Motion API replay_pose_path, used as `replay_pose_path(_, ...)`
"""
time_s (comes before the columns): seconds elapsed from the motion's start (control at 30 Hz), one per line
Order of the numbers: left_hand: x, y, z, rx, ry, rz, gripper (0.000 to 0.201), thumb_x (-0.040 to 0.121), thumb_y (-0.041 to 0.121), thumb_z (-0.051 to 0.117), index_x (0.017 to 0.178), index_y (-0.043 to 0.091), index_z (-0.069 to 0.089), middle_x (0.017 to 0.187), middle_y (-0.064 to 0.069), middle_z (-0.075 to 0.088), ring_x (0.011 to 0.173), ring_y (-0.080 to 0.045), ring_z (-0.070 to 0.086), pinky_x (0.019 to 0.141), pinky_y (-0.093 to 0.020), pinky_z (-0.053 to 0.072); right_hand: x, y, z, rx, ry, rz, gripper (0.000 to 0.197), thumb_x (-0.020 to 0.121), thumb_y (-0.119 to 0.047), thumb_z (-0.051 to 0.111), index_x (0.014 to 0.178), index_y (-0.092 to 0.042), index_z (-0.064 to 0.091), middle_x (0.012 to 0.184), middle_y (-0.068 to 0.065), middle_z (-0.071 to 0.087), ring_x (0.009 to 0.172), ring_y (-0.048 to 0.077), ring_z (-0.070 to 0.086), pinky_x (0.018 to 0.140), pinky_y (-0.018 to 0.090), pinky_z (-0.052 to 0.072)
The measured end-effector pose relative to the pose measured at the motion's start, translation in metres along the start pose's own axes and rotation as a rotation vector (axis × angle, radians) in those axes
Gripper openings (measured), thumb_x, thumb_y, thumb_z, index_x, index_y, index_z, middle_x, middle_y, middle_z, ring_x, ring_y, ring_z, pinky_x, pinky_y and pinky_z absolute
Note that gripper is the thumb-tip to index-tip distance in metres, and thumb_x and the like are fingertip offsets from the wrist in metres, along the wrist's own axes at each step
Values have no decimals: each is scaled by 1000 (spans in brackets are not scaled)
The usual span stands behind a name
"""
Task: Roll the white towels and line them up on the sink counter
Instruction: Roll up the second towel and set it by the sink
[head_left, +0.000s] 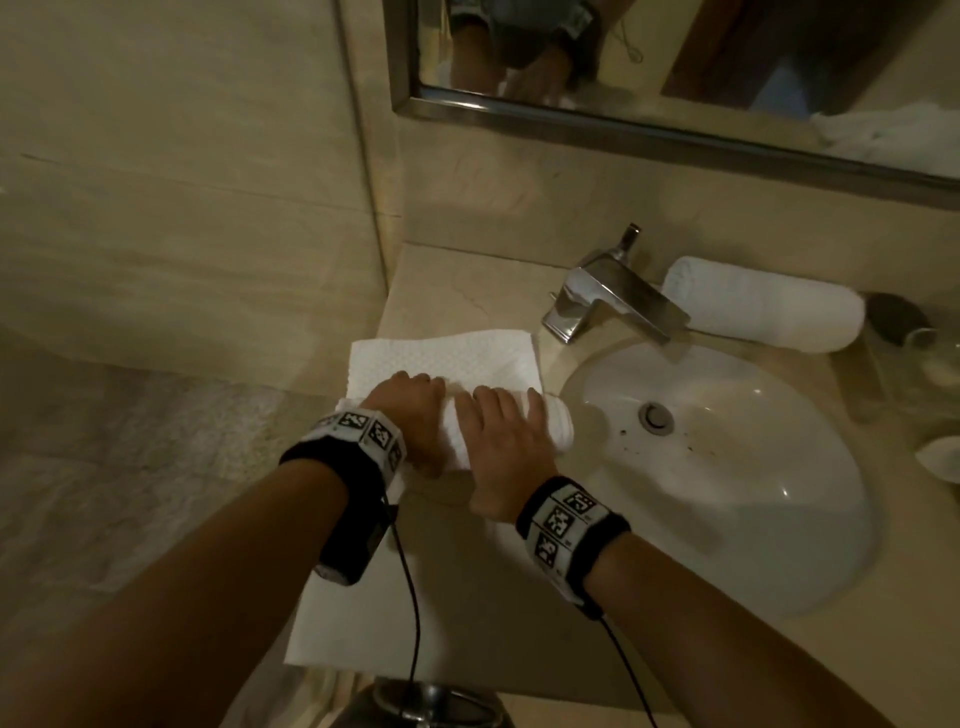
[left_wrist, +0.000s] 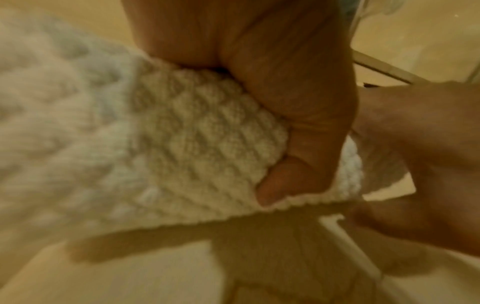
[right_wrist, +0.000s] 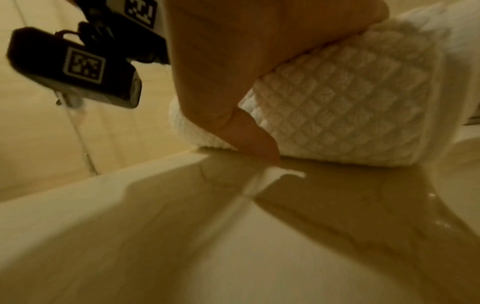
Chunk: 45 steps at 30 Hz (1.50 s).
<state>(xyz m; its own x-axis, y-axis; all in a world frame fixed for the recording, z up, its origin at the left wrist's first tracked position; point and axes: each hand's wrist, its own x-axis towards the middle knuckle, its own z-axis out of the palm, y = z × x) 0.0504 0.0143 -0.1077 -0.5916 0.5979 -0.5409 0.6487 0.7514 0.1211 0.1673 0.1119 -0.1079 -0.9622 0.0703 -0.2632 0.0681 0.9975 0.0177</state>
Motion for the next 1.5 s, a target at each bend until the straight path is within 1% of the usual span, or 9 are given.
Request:
replay_pose_path(0.13,0,-8,4,-238,-178,-28,64,53,29,82,111,22,57,111,-3,64,97,-20,59,78,-26,47,22,5,-20,79,-159,-71,84,68,-43,69,138,-18,30,122,5,51,113,27,50,100,44,33)
replay_pose_path(0.4,-32,-5,17,235,285,75,72,71,53,63,126,16,37,120,-6,45,107,-26,41,89,-38,38,51,11,-56,208,-376,3,28,54,-20,60,81,-12,57,76,4,62,63,18,56,49,21,39)
replay_pose_path(0.53,-11,-5,2,99,143,2,82,59,44,79,126,14,41,122,-5,50,113,-24,46,92,-34,42,48,6,-45,202,-284,39,66,60,-38,59,119,-11,46,112,8,56,100,28,55,81,37,47)
replay_pose_path(0.6,1,-13,-8,-32,57,-60,76,52,44,80,116,18,49,117,-5,57,105,-23,54,82,-30,47,35,0,-29,33,-147,-25,88,67,-48,58,139,-9,27,136,14,32,128,34,33,106,54,27)
replay_pose_path(0.7,16,-28,-19,-249,-93,-70,74,36,44,78,102,19,57,108,-4,64,91,-21,60,71,-25,45,26,-7,-9,-62,-95,-76,113,67,-37,70,151,-13,-2,152,14,8,143,35,8,113,64,-2)
replay_pose_path(0.8,19,-34,-22,-354,-85,-48,83,39,47,88,110,18,55,106,1,61,91,-19,57,74,-25,43,44,-2,-10,-43,-33,-67,101,74,-35,71,151,-15,7,148,11,23,137,31,24,115,58,8)
replay_pose_path(0.97,-10,-60,9,-164,524,-122,94,55,91,49,114,19,56,107,-4,58,99,-27,53,86,-37,44,86,4,-31,48,-35,-67,80,71,-55,65,135,-17,36,127,6,50,115,28,48,100,48,31)
replay_pose_path(1.07,-18,-61,33,-280,670,-184,87,79,76,34,114,1,61,107,-21,63,100,-38,55,90,-42,43,109,7,-40,57,-113,-65,69,72,-51,59,130,-17,42,117,5,59,107,28,55,98,47,34)
replay_pose_path(1.5,-24,-48,10,-985,508,-542,57,81,43,71,124,8,55,121,-11,64,113,-28,58,93,-30,42,79,10,-53,228,-459,67,63,36,-17,57,98,-9,53,79,7,63,67,26,62,52,27,50)
